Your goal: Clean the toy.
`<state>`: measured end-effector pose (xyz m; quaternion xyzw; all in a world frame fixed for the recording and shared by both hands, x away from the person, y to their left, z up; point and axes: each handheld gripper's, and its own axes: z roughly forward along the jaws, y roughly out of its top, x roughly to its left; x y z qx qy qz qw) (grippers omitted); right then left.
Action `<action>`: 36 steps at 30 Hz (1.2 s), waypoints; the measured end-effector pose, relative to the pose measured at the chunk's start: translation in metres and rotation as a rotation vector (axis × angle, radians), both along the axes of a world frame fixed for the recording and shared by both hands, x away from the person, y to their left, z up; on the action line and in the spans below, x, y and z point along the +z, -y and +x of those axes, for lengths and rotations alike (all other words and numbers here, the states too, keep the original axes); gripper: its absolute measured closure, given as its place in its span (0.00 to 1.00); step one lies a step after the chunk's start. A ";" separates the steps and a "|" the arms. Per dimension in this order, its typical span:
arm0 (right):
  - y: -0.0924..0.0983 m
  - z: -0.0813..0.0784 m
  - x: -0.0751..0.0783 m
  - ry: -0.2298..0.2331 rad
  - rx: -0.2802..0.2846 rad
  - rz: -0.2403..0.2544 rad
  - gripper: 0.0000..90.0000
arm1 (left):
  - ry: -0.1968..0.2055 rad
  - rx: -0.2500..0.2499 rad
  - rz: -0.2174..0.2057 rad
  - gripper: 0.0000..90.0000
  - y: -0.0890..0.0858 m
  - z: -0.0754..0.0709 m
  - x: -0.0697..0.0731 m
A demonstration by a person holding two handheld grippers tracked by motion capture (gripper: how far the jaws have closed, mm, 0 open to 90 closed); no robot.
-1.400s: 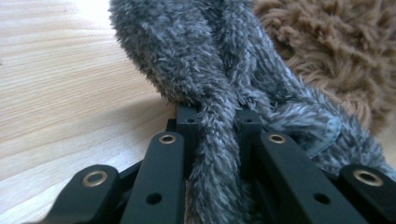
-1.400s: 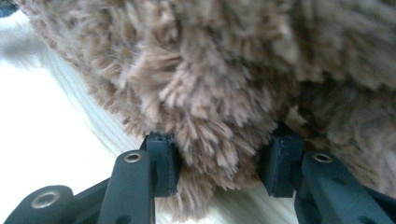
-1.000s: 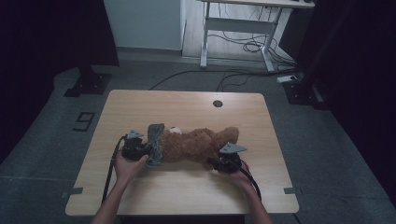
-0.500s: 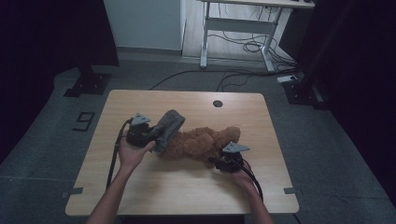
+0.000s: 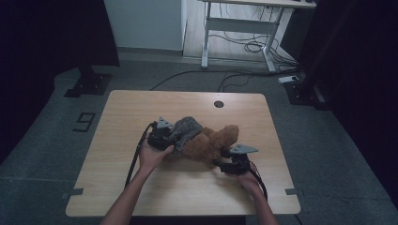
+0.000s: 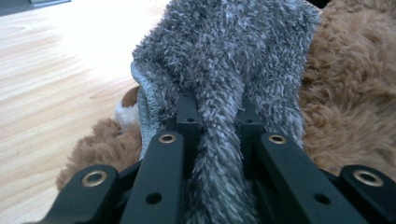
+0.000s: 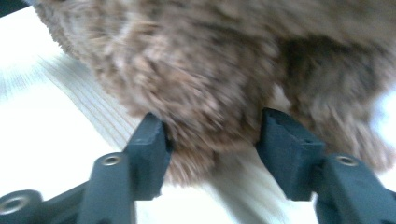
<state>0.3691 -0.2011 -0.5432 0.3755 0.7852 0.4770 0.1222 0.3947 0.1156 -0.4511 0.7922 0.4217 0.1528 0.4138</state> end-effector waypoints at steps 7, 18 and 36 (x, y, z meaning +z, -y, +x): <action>0.034 -0.014 0.017 0.009 -0.086 0.091 0.34 | 0.009 -0.025 -0.028 0.86 -0.005 -0.016 -0.007; 0.049 -0.029 0.052 0.074 -0.063 0.162 0.23 | 0.017 -0.083 -0.037 0.86 0.000 -0.050 -0.021; 0.009 -0.017 0.011 0.006 -0.046 0.009 0.62 | 0.025 -0.051 -0.027 0.87 0.015 -0.044 -0.042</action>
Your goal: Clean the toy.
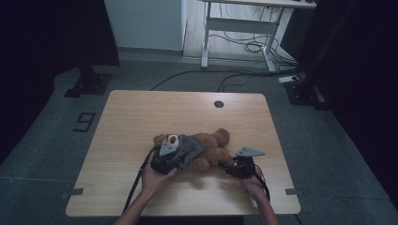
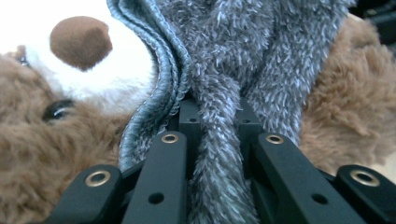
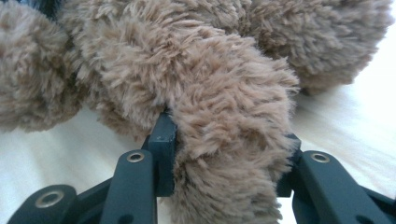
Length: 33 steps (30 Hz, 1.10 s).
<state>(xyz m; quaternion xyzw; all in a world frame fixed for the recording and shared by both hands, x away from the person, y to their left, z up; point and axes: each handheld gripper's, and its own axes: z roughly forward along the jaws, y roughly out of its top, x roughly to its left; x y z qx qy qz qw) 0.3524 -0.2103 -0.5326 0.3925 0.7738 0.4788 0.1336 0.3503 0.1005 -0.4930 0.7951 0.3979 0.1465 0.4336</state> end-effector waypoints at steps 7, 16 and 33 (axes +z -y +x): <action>0.005 0.004 -0.001 0.021 -0.040 0.010 0.62 | 0.024 -0.027 -0.055 0.87 0.004 0.005 0.035; 0.007 0.001 0.000 0.032 -0.032 0.006 0.61 | 0.035 -0.161 0.028 0.86 0.096 0.010 0.051; 0.016 0.002 -0.004 0.006 -0.027 0.034 0.62 | 0.087 0.055 -0.002 0.87 -0.017 -0.002 0.035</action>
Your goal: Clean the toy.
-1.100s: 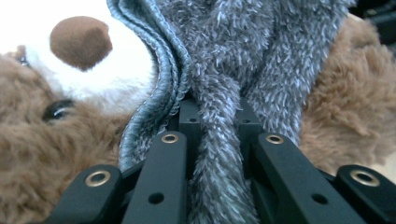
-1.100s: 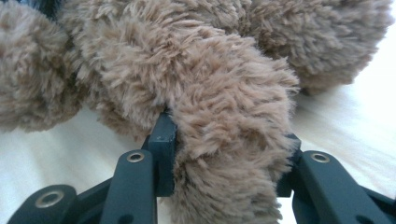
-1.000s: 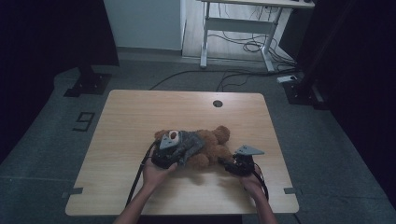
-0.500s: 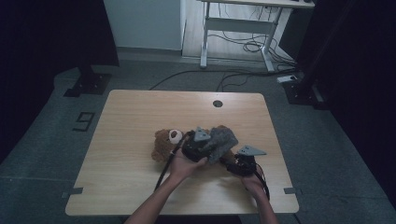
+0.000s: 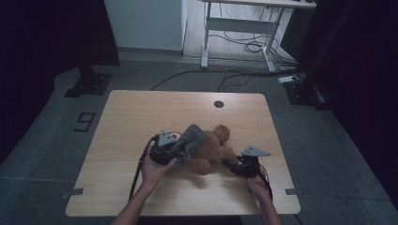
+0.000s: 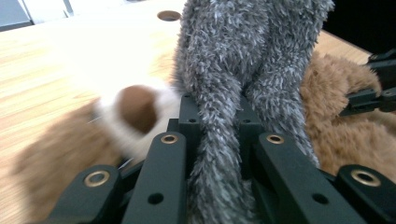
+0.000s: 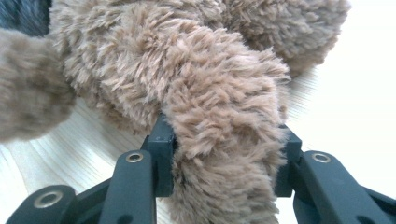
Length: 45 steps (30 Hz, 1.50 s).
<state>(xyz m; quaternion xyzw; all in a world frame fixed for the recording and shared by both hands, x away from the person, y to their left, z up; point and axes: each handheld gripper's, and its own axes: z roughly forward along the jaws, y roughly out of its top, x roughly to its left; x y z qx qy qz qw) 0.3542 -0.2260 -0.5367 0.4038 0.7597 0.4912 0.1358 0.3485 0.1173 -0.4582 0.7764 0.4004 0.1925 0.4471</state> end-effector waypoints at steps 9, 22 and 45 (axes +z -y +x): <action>0.000 0.000 -0.001 -0.007 -0.003 0.000 0.62 | -0.040 0.140 -0.018 0.87 -0.059 0.003 -0.008; -0.003 -0.001 -0.001 -0.005 -0.005 -0.008 0.58 | -0.104 0.198 0.009 0.87 -0.084 0.009 -0.029; 0.003 -0.009 0.006 0.018 0.008 0.045 0.31 | -0.123 0.305 0.126 0.86 -0.170 -0.062 -0.030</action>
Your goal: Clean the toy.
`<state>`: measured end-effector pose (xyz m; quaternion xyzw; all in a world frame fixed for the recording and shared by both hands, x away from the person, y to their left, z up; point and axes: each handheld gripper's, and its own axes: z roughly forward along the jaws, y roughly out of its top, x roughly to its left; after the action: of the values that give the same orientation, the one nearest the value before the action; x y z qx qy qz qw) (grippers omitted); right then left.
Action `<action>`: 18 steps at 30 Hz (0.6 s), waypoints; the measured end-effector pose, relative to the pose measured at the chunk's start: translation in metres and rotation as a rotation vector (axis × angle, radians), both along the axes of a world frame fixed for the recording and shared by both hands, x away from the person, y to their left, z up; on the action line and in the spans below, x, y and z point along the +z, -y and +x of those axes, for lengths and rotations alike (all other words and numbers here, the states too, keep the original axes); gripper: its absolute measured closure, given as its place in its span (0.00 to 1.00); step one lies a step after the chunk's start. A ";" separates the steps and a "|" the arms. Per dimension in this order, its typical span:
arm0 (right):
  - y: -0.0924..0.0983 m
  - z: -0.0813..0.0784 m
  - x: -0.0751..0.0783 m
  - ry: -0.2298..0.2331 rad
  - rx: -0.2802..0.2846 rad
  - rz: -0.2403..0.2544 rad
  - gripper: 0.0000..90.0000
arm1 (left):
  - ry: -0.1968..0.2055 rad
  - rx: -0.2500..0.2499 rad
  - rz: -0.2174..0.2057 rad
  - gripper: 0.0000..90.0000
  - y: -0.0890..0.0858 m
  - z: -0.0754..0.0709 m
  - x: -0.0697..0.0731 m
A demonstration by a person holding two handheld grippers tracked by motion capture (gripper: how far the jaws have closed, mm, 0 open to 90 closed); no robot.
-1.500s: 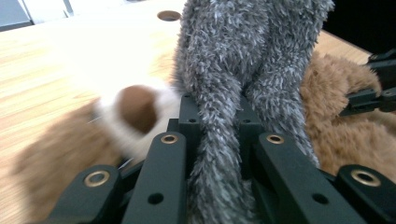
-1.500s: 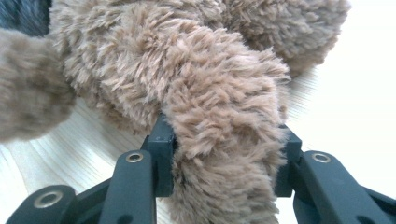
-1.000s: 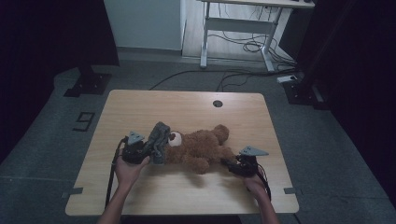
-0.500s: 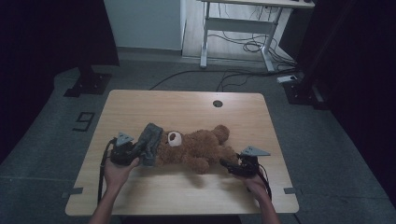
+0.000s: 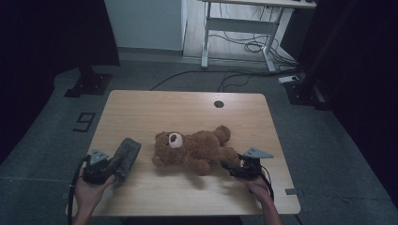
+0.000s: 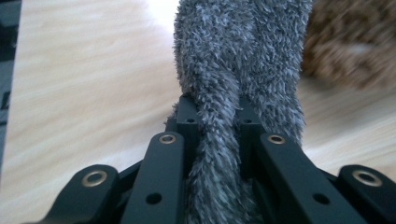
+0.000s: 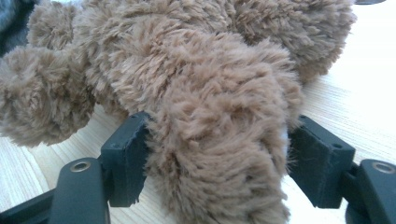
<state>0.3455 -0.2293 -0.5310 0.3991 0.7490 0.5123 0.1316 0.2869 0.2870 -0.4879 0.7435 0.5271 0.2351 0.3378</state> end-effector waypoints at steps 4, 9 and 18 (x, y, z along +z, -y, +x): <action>0.000 -0.001 0.000 -0.001 0.003 0.004 0.31 | -0.046 0.027 0.015 0.85 -0.008 0.002 -0.014; 0.001 0.000 0.000 -0.003 -0.002 0.004 0.30 | -0.072 0.037 0.036 0.82 -0.006 0.011 -0.026; 0.006 -0.001 0.003 -0.004 -0.025 0.026 0.23 | -0.044 0.042 0.046 0.45 -0.006 0.007 -0.019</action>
<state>0.3445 -0.2352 -0.5278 0.4111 0.7375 0.5195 0.1310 0.2943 0.2928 -0.5067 0.7449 0.5442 0.2377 0.3040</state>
